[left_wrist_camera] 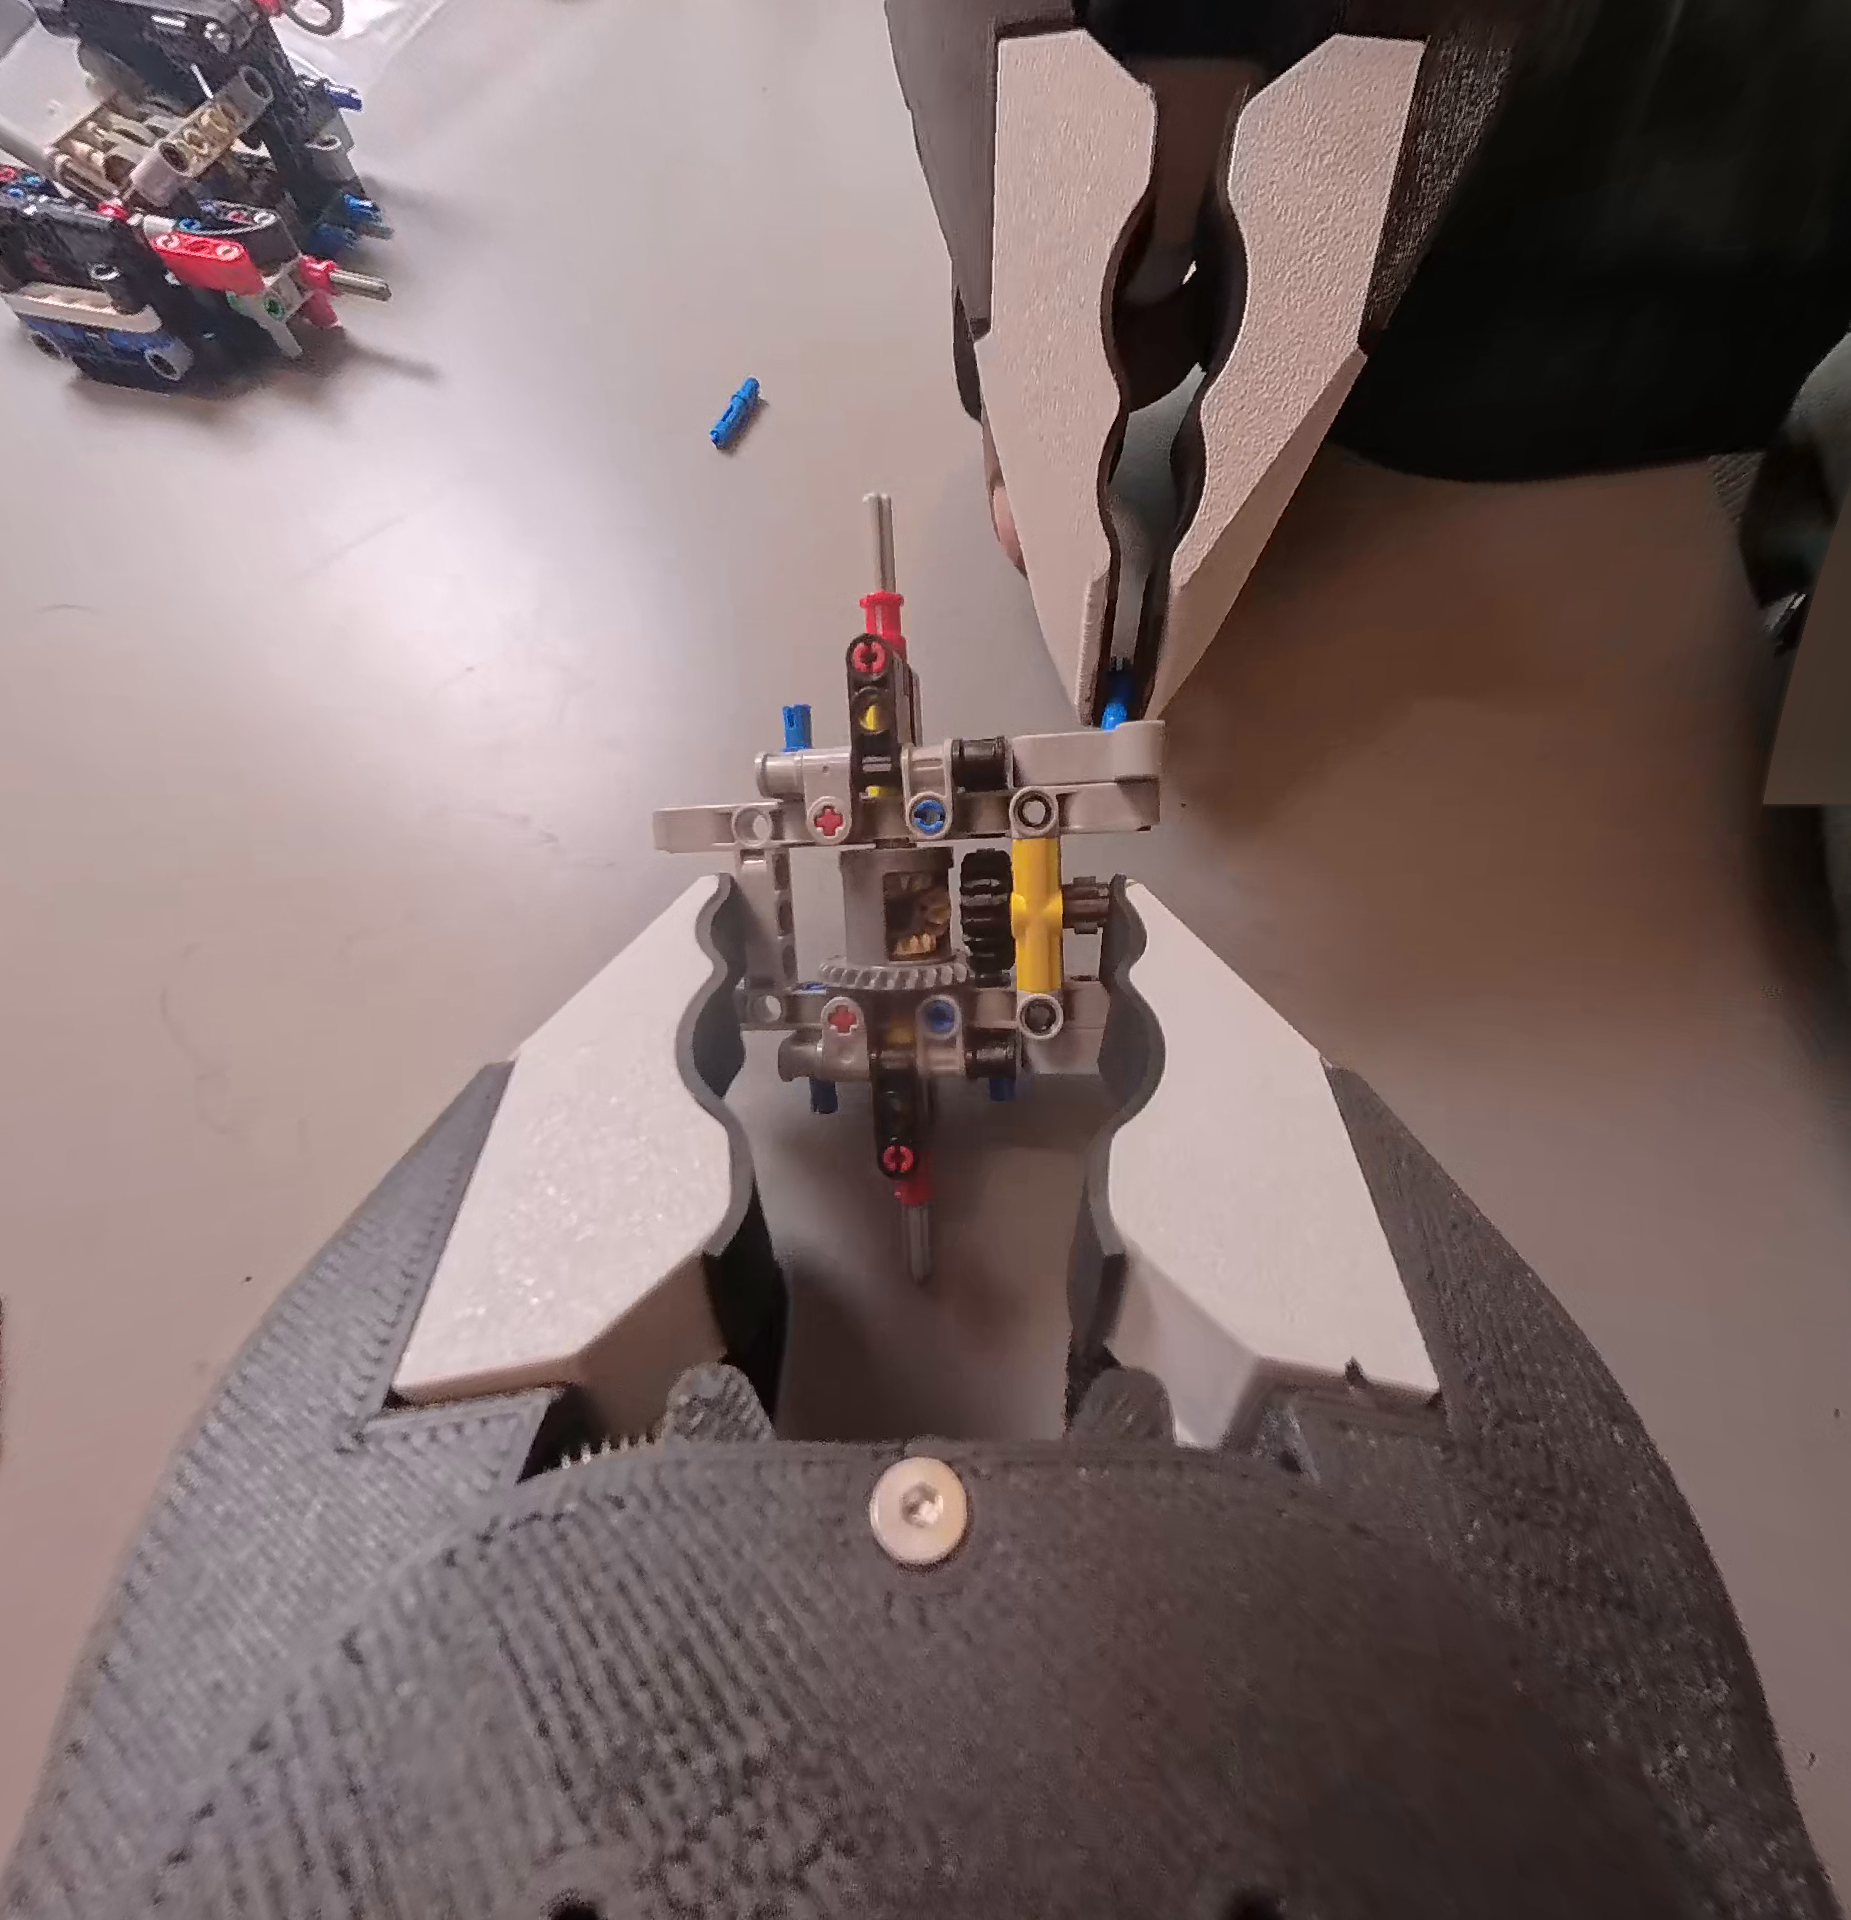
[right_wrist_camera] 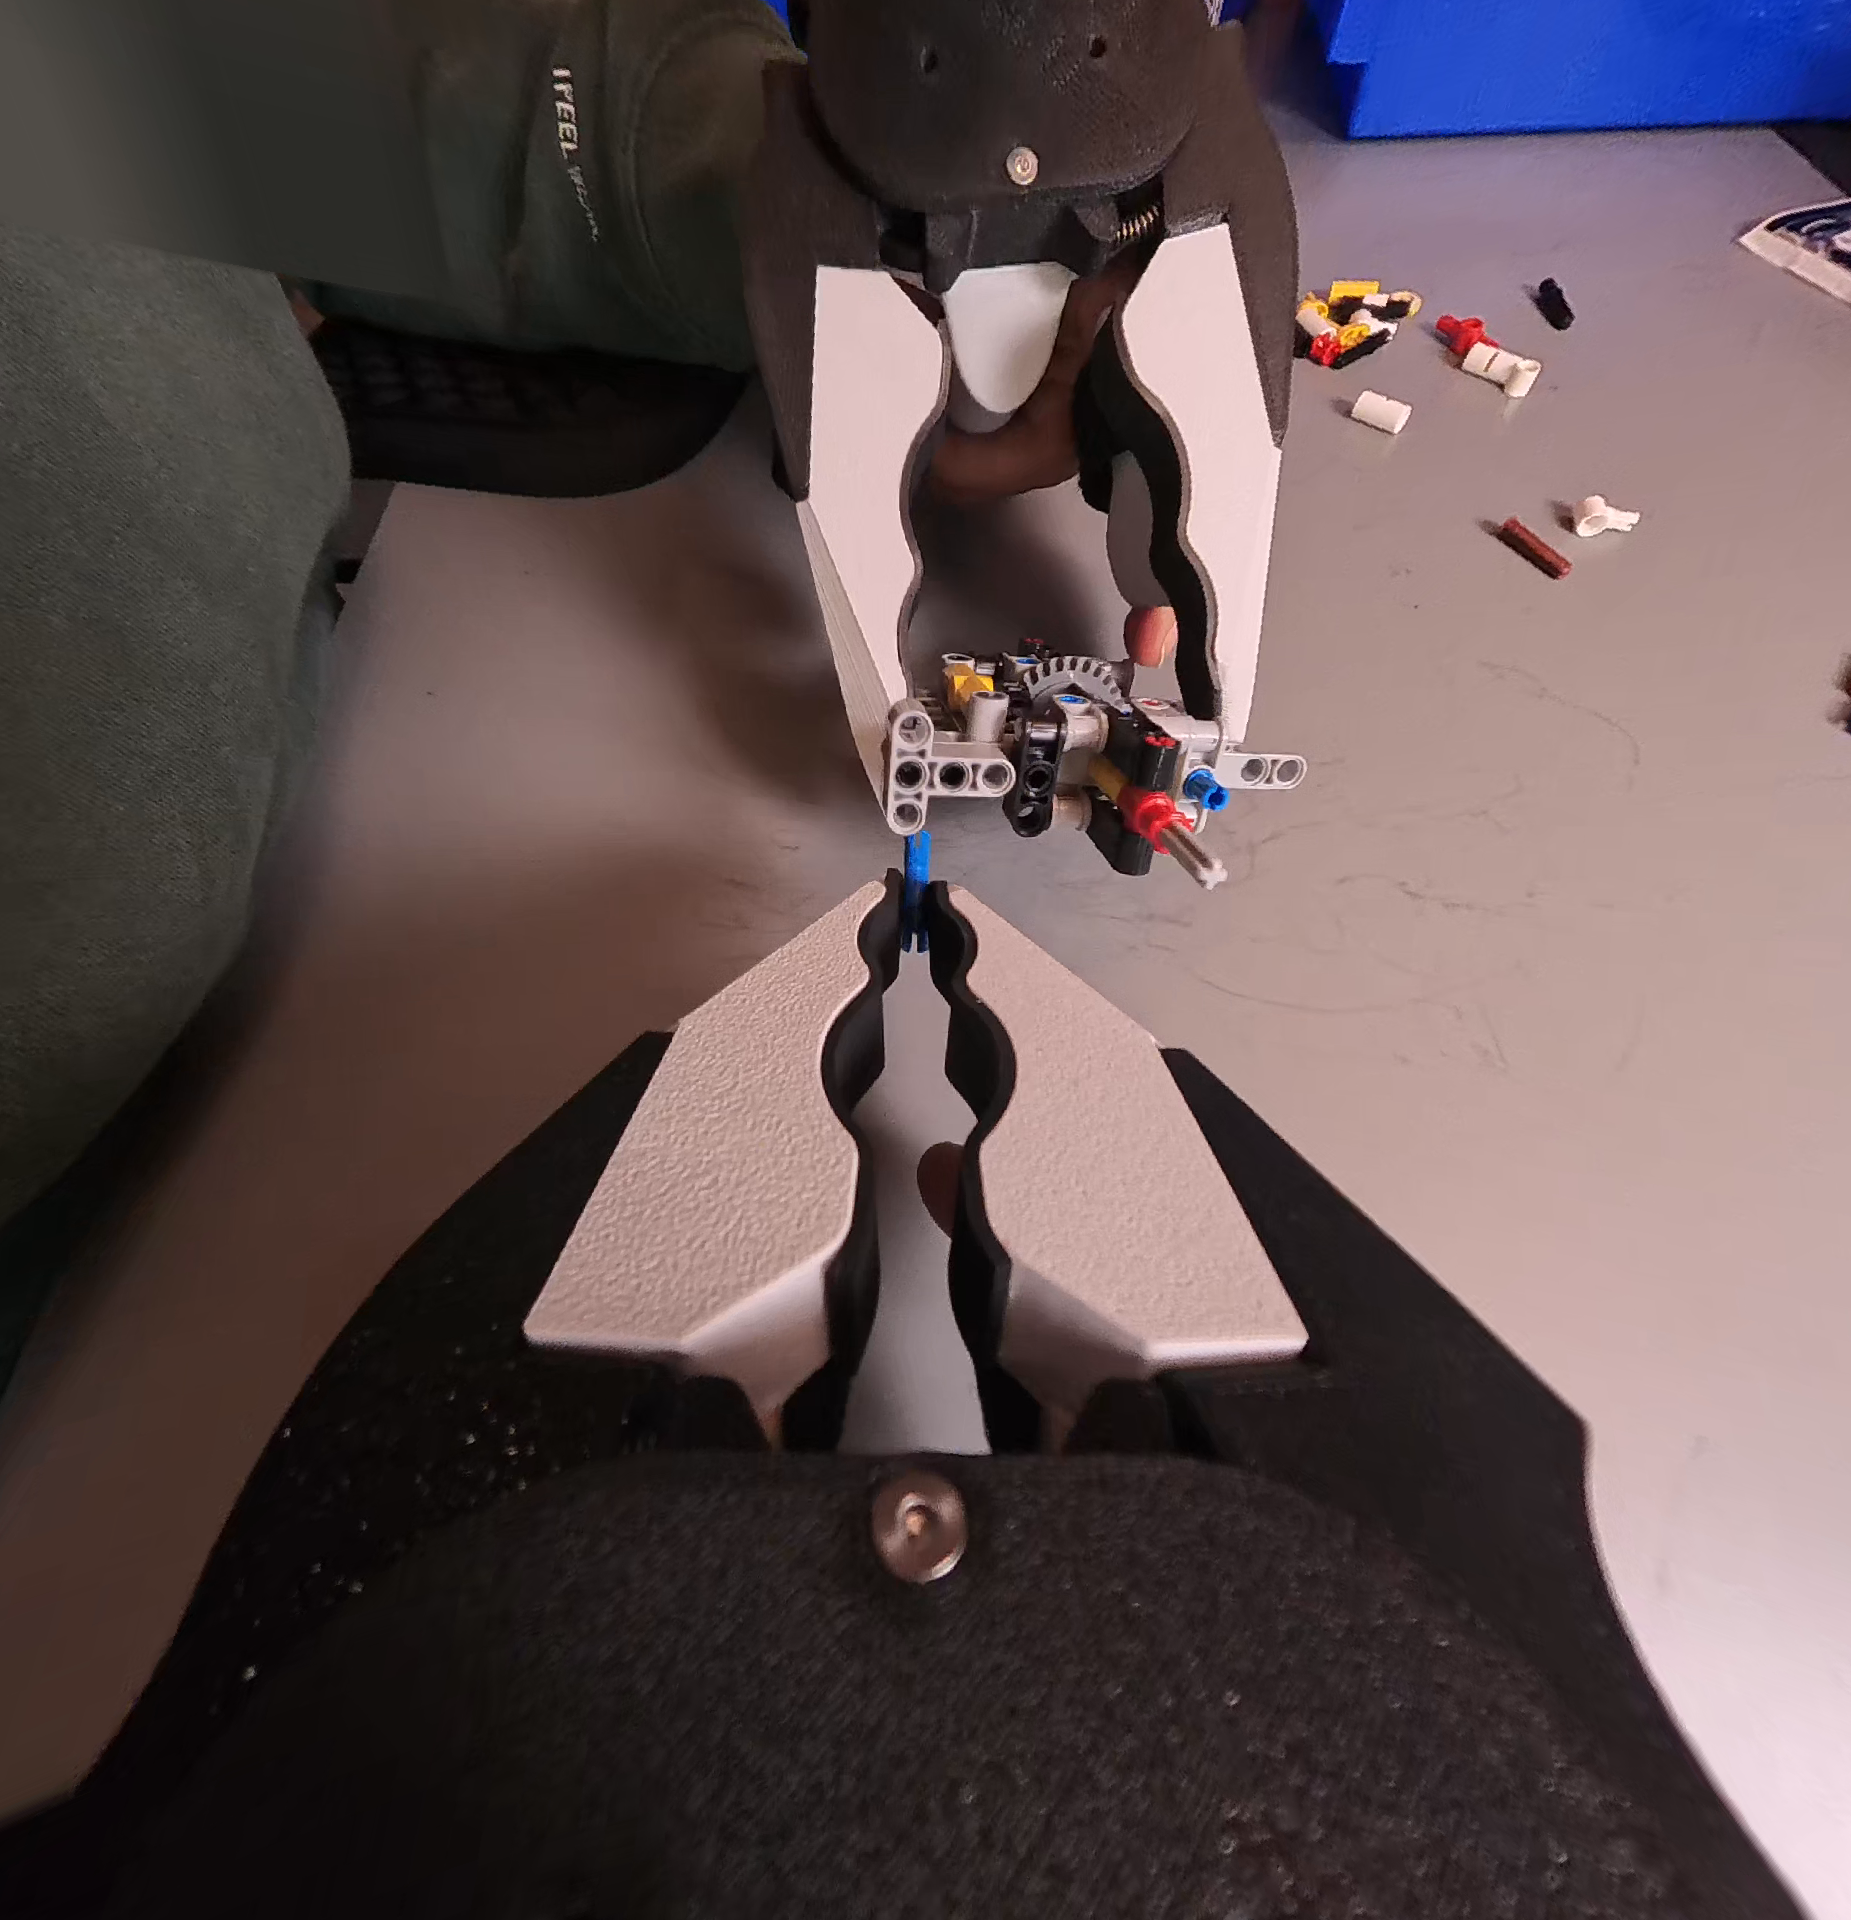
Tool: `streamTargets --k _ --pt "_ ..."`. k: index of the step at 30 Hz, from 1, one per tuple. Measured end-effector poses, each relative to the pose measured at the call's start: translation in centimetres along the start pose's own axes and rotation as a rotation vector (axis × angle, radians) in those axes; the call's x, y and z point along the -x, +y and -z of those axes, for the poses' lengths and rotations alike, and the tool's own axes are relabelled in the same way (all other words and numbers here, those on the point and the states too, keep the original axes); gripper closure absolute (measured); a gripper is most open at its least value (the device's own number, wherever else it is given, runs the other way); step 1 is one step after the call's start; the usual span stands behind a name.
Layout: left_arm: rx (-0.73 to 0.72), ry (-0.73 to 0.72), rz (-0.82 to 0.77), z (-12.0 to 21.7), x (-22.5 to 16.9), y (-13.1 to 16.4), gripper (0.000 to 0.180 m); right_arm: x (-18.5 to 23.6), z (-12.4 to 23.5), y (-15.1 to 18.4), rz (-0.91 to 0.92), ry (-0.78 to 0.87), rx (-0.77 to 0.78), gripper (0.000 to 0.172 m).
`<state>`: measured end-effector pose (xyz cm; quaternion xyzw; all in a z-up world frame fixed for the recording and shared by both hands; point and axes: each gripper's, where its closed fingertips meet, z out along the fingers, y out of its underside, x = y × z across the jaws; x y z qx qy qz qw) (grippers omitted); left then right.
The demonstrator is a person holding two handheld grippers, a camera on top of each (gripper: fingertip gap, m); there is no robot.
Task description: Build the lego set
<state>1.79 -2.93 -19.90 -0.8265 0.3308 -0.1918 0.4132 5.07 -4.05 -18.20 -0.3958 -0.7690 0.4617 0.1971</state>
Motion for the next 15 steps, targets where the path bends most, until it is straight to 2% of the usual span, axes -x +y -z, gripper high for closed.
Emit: streamTargets --k 15 --pt "0.079 -0.026 -0.017 -0.25 -0.13 0.85 0.112 0.33 -0.12 0.23 0.079 0.027 0.042 0.169"
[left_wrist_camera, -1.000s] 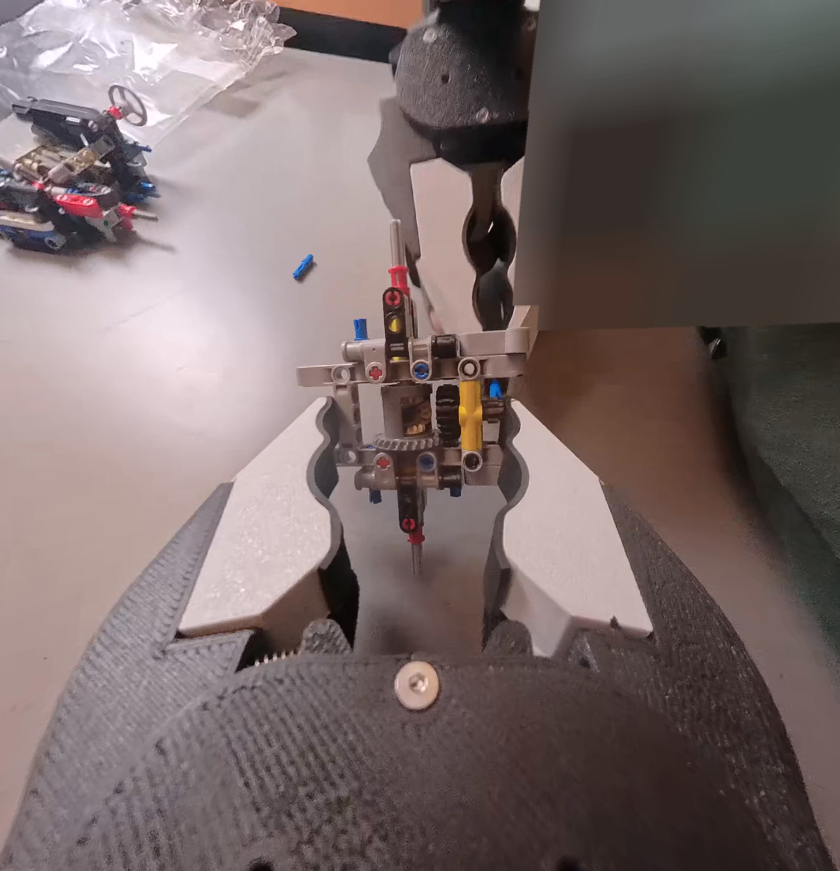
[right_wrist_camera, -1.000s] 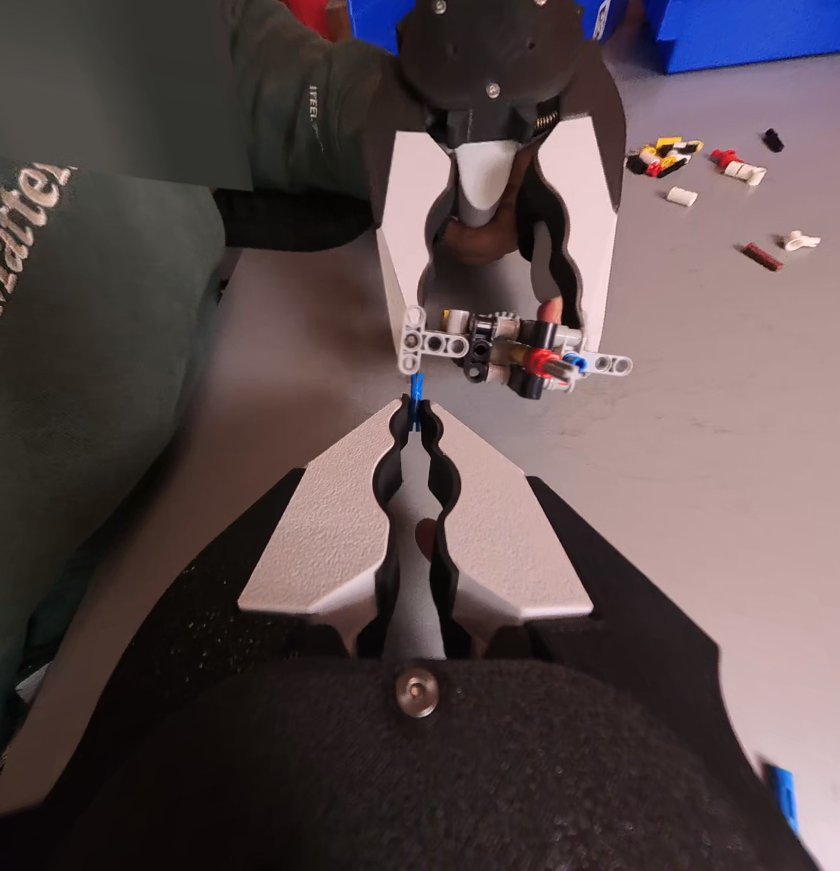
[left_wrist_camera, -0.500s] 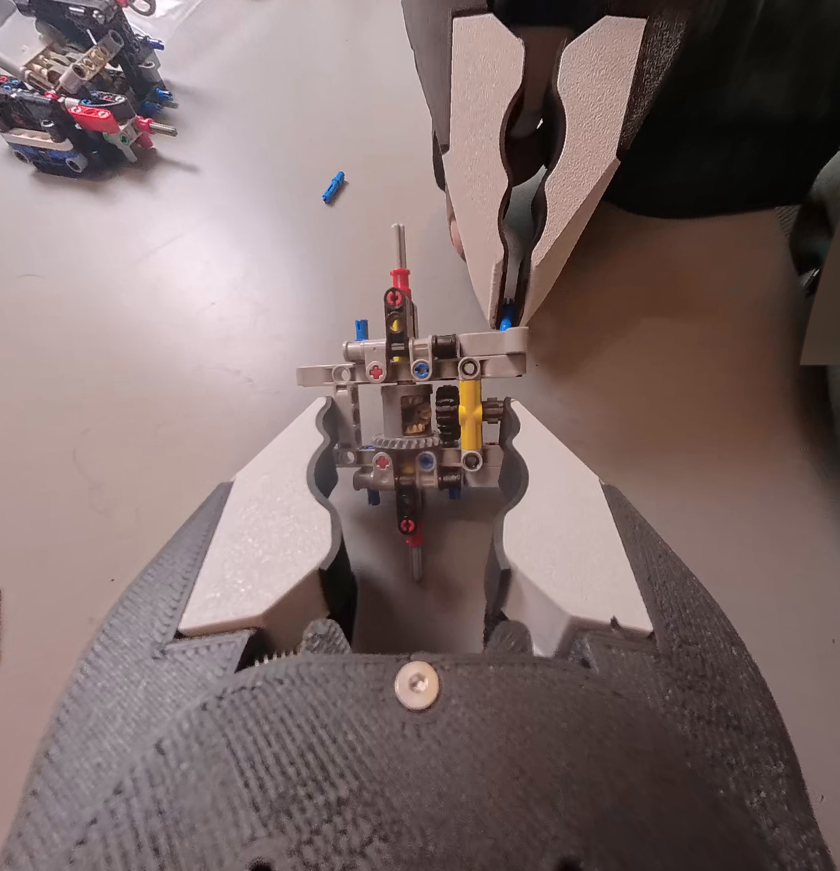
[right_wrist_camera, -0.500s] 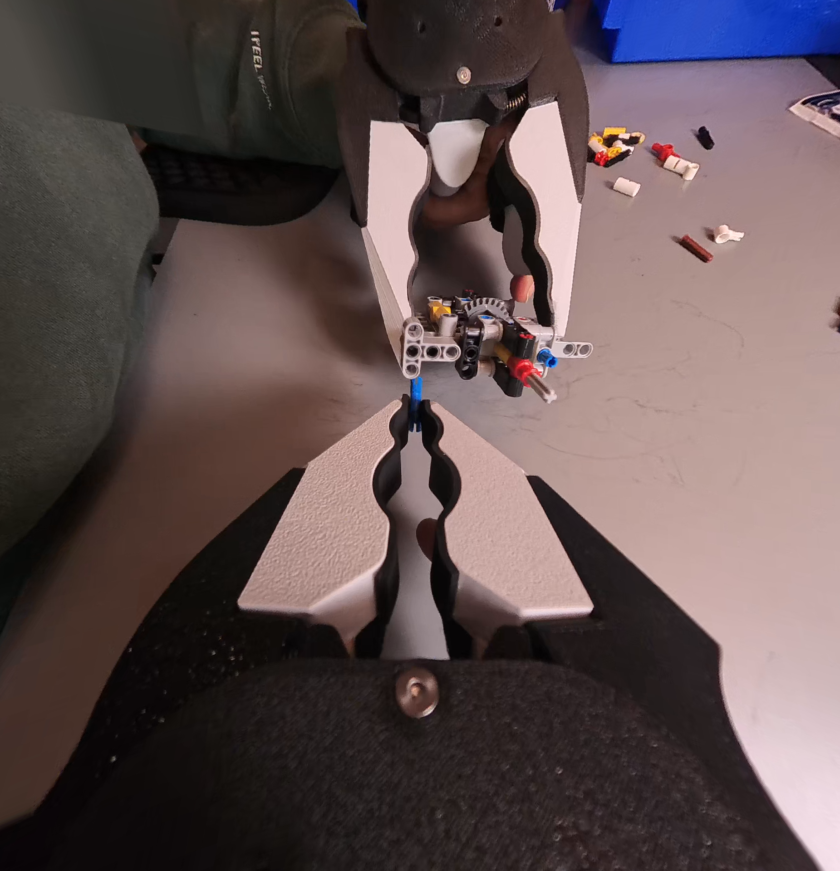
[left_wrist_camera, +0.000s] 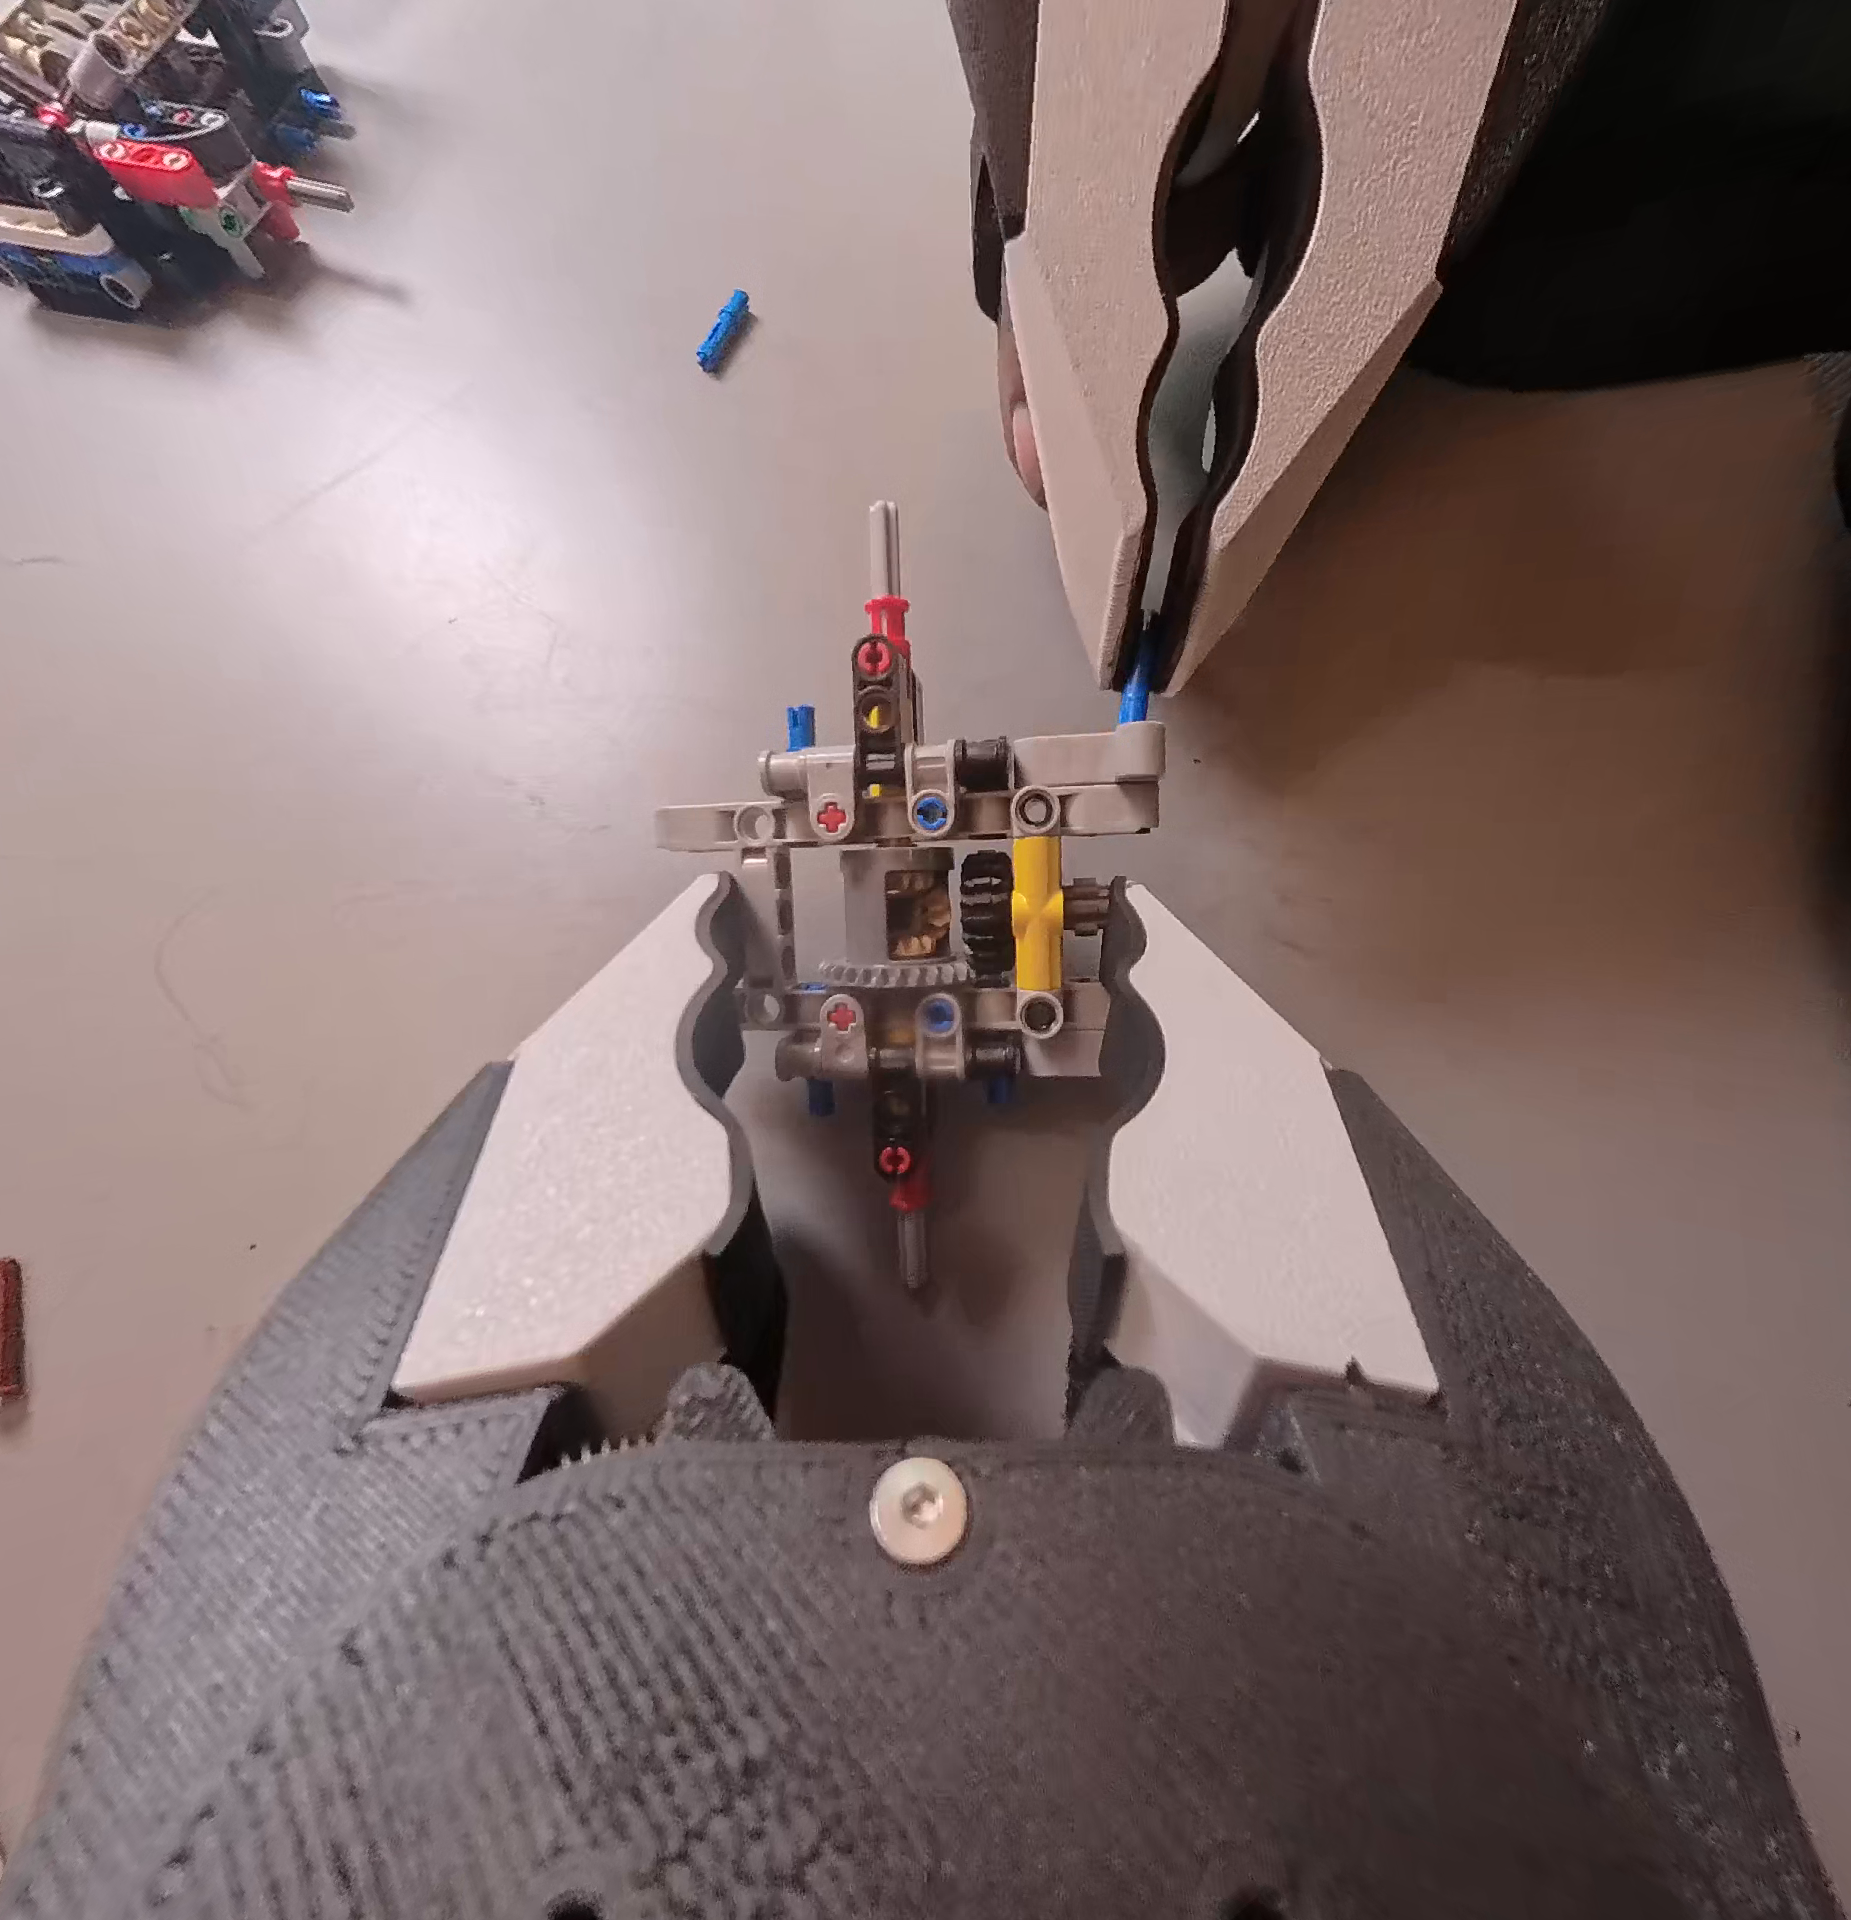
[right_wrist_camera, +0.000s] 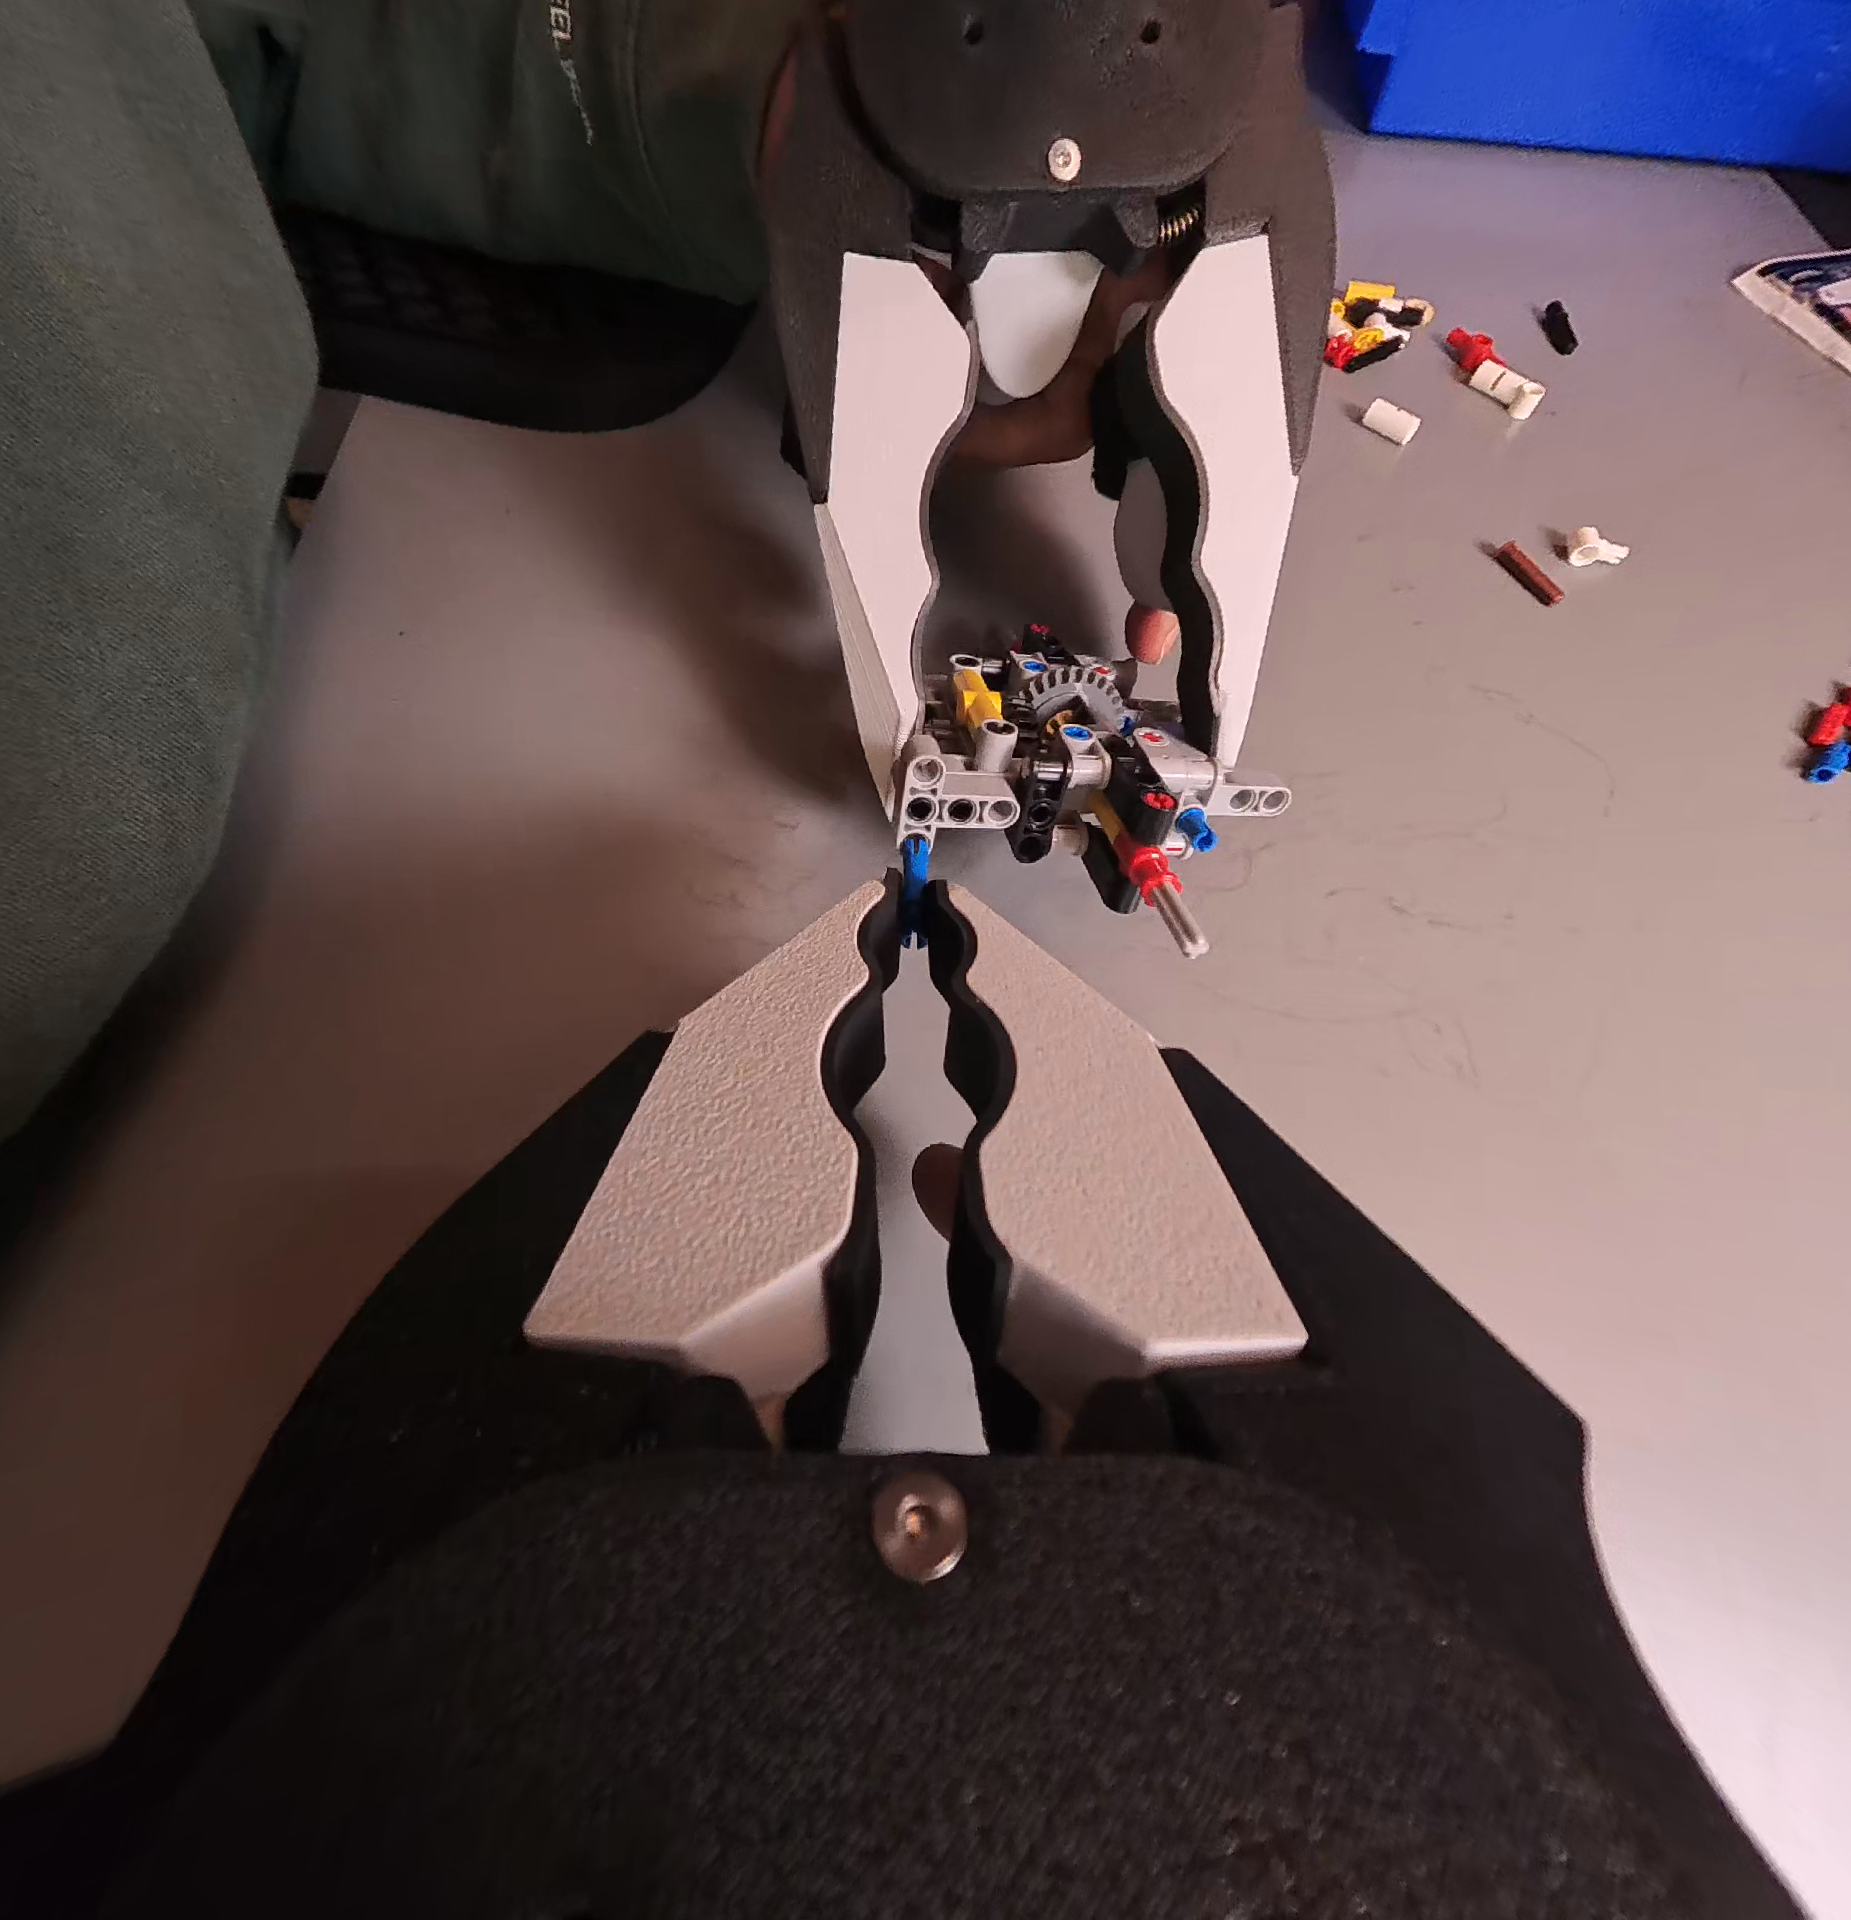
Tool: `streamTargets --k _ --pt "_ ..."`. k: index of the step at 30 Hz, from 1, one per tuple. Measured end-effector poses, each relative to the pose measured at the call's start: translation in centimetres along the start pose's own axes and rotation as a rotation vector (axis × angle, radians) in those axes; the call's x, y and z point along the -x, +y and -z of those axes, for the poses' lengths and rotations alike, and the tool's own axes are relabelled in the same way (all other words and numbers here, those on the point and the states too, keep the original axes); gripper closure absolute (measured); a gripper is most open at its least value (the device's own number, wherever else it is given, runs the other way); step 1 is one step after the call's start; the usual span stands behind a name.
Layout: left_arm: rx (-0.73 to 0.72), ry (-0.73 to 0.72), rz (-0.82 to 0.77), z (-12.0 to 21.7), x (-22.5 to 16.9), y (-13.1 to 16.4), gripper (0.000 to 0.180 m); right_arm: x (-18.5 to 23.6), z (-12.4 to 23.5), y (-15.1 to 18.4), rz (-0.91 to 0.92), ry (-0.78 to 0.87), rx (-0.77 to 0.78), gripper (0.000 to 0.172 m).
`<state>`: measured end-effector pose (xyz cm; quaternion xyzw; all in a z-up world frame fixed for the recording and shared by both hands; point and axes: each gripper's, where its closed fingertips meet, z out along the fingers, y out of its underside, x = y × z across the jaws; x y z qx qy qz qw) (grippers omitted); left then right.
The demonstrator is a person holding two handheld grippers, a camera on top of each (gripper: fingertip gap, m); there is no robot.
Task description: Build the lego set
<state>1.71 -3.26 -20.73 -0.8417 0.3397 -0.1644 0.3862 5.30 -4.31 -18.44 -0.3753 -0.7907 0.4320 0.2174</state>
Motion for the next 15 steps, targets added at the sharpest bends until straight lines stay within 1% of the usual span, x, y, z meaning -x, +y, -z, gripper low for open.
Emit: streamTargets --k 9,13,15 --pt "0.028 0.000 -0.012 -0.2 -0.3 0.1 0.111 0.3 -0.1 0.2 0.008 -0.012 0.028 0.169" --pt "0.061 0.013 -0.048 -0.5 -0.9 0.1 0.112 1.1 0.0 0.7 -0.001 -0.070 0.053 0.169" --pt "0.049 0.019 -0.030 -0.6 -0.9 0.0 0.112 1.0 0.0 0.7 -0.026 -0.077 0.032 0.169"
